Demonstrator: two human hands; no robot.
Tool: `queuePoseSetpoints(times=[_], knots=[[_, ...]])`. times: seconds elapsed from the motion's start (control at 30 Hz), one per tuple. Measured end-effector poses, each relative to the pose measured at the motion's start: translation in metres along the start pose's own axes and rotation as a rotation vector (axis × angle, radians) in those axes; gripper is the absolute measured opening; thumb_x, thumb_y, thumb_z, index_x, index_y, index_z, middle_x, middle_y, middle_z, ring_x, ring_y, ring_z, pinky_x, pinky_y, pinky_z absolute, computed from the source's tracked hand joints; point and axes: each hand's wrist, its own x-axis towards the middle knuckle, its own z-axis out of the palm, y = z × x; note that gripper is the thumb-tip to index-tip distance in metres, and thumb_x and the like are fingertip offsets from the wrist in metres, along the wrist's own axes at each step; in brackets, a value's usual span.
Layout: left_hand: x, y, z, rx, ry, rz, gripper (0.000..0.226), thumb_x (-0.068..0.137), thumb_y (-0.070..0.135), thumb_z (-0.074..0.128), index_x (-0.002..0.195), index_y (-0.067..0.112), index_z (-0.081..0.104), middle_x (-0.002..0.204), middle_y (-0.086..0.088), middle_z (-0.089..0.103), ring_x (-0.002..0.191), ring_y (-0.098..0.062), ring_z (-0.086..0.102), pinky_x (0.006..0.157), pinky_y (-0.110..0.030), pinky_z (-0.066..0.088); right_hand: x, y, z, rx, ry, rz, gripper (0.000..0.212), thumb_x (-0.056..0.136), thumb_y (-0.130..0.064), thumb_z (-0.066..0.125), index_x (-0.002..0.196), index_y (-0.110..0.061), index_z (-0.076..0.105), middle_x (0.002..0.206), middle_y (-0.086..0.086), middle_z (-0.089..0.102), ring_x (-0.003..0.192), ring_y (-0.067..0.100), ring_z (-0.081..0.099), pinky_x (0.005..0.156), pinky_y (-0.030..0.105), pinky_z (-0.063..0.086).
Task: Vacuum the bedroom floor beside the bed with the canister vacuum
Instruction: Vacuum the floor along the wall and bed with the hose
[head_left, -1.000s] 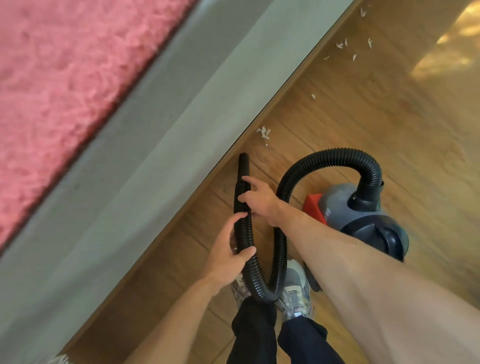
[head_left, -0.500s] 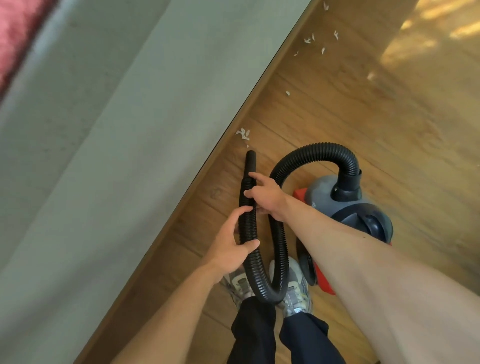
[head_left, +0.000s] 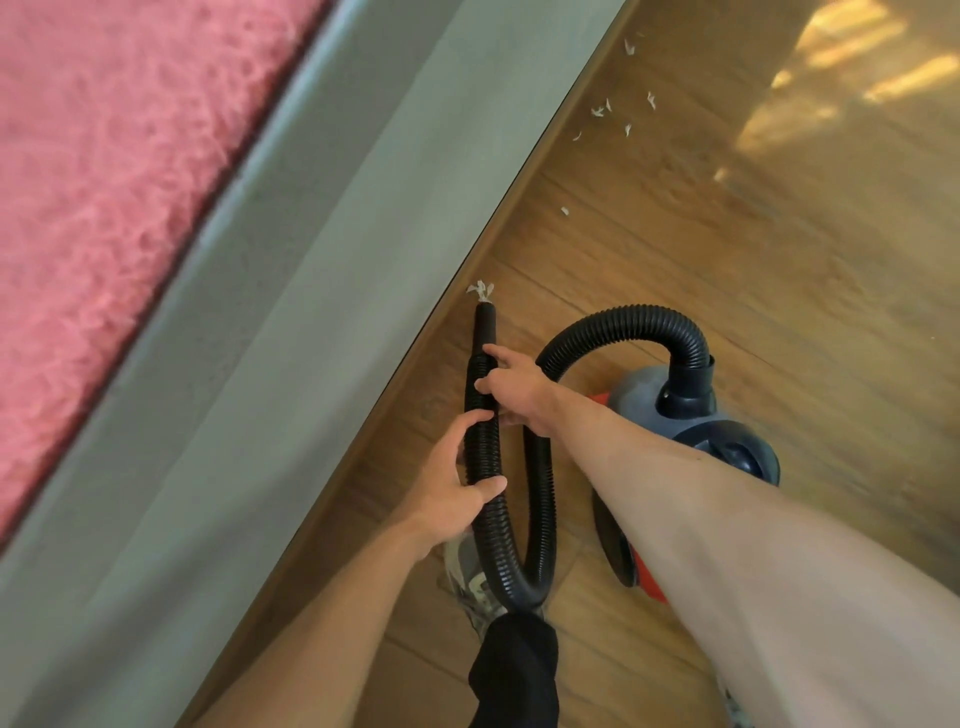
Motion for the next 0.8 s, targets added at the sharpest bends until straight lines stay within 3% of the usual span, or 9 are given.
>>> queuePoseSetpoints(times=[0.1,0.23,0.43,0.57,0.73,0.8], knots=[[0.000,0.009,-0.005,0.040,-0.034,0.006,0.070,0.092,0.005,0.066,0.136,0.052,0.039,0.117,0.013,0.051,0.105,-0.021,0.065,0.079,-0.042,0.062,0.003,-0.006,-0.004,0.013,-0.008,0.033,0.067,0.096,0.000,0.050,0.152,-0.031,0.032,0.118,0.007,0.055,0.094,0.023,0.063,0.079,0.042,0.060],[0.001,0.021,-0.013,0.126,-0.033,0.040,0.068,0.092,0.008,0.067,0.136,0.051,0.039,0.115,0.020,0.049,0.115,-0.021,0.060,0.097,-0.046,0.055,0.006,-0.017,-0.008,0.041,-0.024,0.055,0.066,0.095,0.001,0.051,0.152,-0.029,0.035,0.120,0.006,0.055,0.105,0.027,0.062,0.082,0.044,0.059],[0.005,0.034,-0.013,0.143,0.008,0.037,0.068,0.092,0.008,0.067,0.138,0.049,0.038,0.114,0.019,0.049,0.113,-0.019,0.059,0.099,-0.044,0.054,0.012,-0.034,-0.011,0.017,-0.056,0.062,0.066,0.095,0.002,0.051,0.151,-0.028,0.035,0.111,0.003,0.054,0.097,0.023,0.061,0.088,0.047,0.058],[0.012,0.048,-0.003,0.148,0.021,0.011,0.067,0.091,0.008,0.067,0.135,0.051,0.040,0.117,0.019,0.050,0.112,-0.013,0.058,0.098,-0.043,0.055,0.016,-0.039,-0.027,0.034,-0.080,0.062,0.067,0.095,0.002,0.050,0.152,-0.029,0.035,0.118,0.004,0.052,0.086,0.015,0.059,0.076,0.039,0.059],[0.023,0.069,0.015,0.182,0.079,0.050,0.068,0.091,0.005,0.067,0.138,0.046,0.039,0.130,0.011,0.052,0.113,-0.005,0.053,0.096,-0.026,0.051,0.023,-0.045,-0.050,0.063,-0.122,0.021,0.073,0.091,-0.003,0.058,0.153,-0.031,0.031,0.138,0.008,0.051,0.113,0.027,0.059,0.094,0.046,0.055],[0.027,0.078,0.023,0.203,0.096,0.066,0.068,0.091,0.005,0.067,0.139,0.045,0.039,0.131,0.012,0.052,0.118,-0.006,0.050,0.099,-0.029,0.049,0.024,-0.048,-0.062,0.056,-0.136,-0.008,0.079,0.088,-0.003,0.063,0.154,-0.031,0.028,0.142,0.009,0.049,0.120,0.028,0.056,0.099,0.046,0.052]])
